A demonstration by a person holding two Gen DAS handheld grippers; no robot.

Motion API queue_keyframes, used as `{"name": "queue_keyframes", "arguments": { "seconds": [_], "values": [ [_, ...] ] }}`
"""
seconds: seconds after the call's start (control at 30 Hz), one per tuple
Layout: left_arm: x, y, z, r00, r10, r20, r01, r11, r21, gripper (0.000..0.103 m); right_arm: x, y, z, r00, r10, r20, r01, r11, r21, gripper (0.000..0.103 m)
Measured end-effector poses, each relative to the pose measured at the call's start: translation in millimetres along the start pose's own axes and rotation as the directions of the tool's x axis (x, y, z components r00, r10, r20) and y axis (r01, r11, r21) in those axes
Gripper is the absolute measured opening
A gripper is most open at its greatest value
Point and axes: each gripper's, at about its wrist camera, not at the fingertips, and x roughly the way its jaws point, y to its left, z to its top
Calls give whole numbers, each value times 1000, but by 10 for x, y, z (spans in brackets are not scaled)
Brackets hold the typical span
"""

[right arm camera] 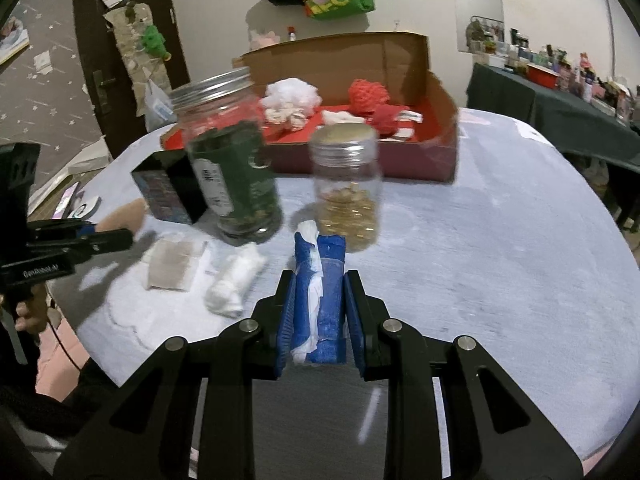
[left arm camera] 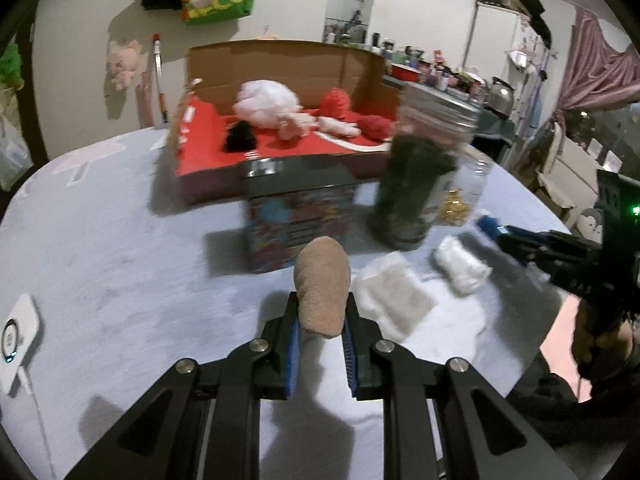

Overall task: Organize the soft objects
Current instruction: 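Carry the tan sponge and blue packet over the box interior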

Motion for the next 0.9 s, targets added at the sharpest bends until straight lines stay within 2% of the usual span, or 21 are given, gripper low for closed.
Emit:
{"name": "queue_keyframes", "arguments": {
  "seconds": [0.17,0.33,0.63,0.9],
  "values": [
    [-53,241,-4,998,60,-4,-60,998,-8,19,-47,-184,-5,1000,-28,-7,28,999,19,23],
    [-27,411,70,996,87,-5,-87,996,9,19,-55,-334,48,999,-43,-11,43,999,16,23],
    [168,529,297,997,72,-16,-70,992,104,19,58,-501,244,999,-39,-28,37,998,-55,23],
    [226,591,544,999,31,-13,-28,989,145,19,198,-598,470,999,-9,-52,3,994,-111,23]
  ]
}}
